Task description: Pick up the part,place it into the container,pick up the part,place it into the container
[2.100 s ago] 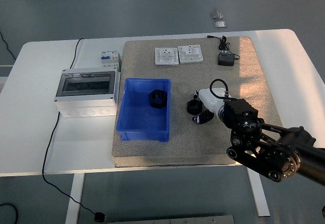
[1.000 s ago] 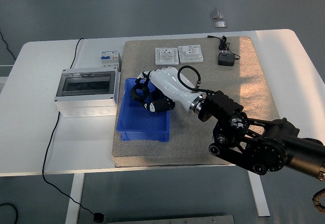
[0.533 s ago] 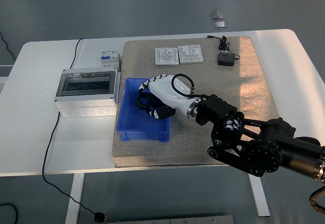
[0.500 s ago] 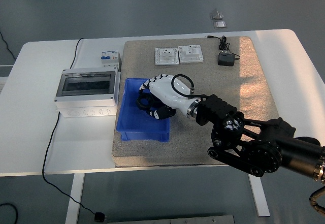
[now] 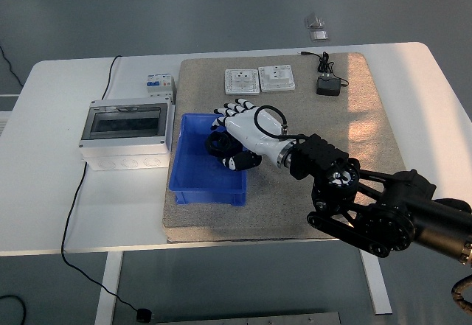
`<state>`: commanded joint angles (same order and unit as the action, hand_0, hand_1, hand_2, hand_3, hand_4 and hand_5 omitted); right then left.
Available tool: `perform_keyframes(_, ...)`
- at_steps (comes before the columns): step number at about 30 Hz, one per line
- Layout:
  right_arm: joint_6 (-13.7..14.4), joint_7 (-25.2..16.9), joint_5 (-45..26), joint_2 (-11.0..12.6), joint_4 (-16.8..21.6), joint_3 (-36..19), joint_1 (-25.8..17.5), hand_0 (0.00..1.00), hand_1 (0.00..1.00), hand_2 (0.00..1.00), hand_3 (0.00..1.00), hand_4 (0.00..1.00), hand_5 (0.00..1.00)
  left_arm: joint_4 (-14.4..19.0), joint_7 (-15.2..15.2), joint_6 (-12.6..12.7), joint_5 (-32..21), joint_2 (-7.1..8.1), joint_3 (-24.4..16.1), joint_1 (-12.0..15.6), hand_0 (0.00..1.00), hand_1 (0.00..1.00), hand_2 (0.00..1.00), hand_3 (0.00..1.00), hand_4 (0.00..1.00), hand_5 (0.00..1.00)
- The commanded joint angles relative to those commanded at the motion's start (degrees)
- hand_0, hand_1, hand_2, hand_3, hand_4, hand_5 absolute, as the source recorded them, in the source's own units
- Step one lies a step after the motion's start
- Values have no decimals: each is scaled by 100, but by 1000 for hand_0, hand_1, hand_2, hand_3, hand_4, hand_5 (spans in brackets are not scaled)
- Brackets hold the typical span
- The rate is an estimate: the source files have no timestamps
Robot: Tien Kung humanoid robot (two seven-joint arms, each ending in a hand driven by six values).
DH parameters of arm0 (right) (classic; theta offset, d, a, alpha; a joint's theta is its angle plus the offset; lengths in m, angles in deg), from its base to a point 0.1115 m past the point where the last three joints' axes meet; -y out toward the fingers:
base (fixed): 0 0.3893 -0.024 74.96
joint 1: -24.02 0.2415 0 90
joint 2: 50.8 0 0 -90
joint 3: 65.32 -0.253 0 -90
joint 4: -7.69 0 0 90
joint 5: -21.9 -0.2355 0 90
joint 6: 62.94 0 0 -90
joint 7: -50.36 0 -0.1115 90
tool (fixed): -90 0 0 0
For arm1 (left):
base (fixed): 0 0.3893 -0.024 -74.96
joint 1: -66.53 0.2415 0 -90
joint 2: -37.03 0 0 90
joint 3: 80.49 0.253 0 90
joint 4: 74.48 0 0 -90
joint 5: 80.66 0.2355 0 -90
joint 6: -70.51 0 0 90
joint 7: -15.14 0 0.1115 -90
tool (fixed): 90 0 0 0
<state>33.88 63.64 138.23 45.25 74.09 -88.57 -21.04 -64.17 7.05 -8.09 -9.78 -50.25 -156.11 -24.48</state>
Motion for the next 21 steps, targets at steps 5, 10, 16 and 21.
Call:
perform_keyframes(5, 3, -14, 23, 13, 19, -72, -40, 998, 998, 998, 860, 740, 447, 0, -9, -7, -8, 2, -14, 2, 707, 678, 629, 735, 816, 998)
perform_keyframes(10, 173, -103, -65, 44, 39, -166, -101, 998, 998, 998, 864, 772, 483, 0, -18, -13, 23, -1, -44, 4, 707, 677, 629, 736, 816, 998)
perform_keyframes(16, 877, -568, -749, 281, 269, -675, -476, 998, 998, 998, 937, 803, 499, 0, -7, -9, 72, -11, -82, 2, 707, 678, 630, 737, 815, 998)
perform_keyframes(21, 1554, -1249, -1761, 638, 663, -1383, -1085, 998, 998, 998, 937, 785, 487, 0, 38, 14, -6, -49, -57, 19, 707, 679, 632, 735, 814, 998)
